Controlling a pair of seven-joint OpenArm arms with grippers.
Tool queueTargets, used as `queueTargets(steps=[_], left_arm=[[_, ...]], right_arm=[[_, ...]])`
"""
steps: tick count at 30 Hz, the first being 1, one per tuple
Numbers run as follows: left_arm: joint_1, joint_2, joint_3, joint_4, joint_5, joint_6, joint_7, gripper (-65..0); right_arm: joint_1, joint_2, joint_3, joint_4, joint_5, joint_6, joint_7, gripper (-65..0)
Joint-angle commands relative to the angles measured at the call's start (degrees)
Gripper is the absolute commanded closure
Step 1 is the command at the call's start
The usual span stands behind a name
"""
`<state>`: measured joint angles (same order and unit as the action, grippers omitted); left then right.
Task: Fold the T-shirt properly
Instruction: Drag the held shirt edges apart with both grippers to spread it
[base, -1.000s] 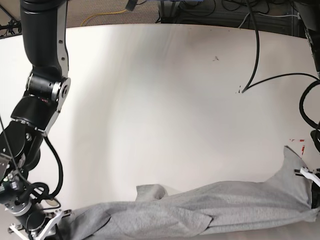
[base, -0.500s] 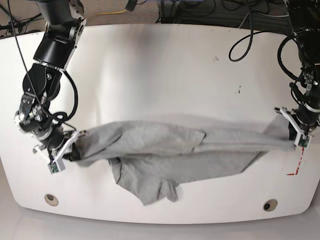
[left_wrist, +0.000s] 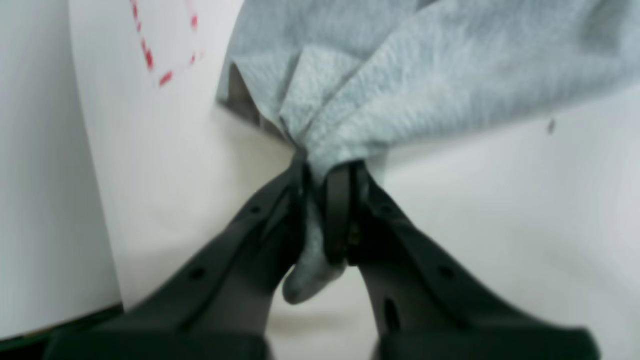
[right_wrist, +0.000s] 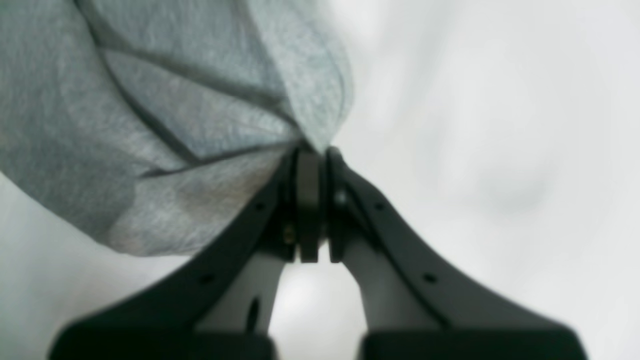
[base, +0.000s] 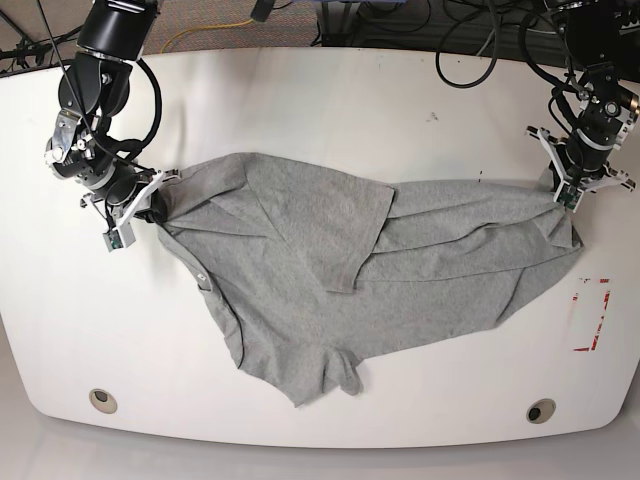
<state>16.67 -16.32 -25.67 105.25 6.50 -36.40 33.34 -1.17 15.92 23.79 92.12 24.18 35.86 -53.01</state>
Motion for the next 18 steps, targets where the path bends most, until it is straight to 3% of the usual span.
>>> queueTargets(steps=[1, 8, 10, 16, 18], left_arm=[[-0.09, -0.69, -0.75, -0.24, 0.13, -1.00, -0.86, 0.0], [2.89, -0.78, -1.71, -1.30, 0.13, -1.36, -0.86, 0.0], [3.07, -0.69, -1.63, -1.21, 0.13, -1.44, -0.86, 0.0], [3.16, -0.52, -1.80, -1.21, 0.13, -1.44, -0.68, 0.0], [3.16, -0.52, -1.80, -1.47, 0.13, -1.44, -0.68, 0.0]], right_arm=[[0.25, 0.74, 0.34, 1.03, 0.91, 0.06, 1.37, 0.0], [-1.78, 0.82, 0.25, -0.29, 1.09, -0.03, 1.45, 0.0], [-2.13, 0.65, 0.08, 0.59, 1.18, -0.03, 1.45, -2.9], [-5.56, -2.52, 0.43, 7.53, 1.09, -0.03, 1.28, -38.7], [-7.14, -3.22, 0.43, 9.29, 1.18, -0.03, 1.28, -45.2]])
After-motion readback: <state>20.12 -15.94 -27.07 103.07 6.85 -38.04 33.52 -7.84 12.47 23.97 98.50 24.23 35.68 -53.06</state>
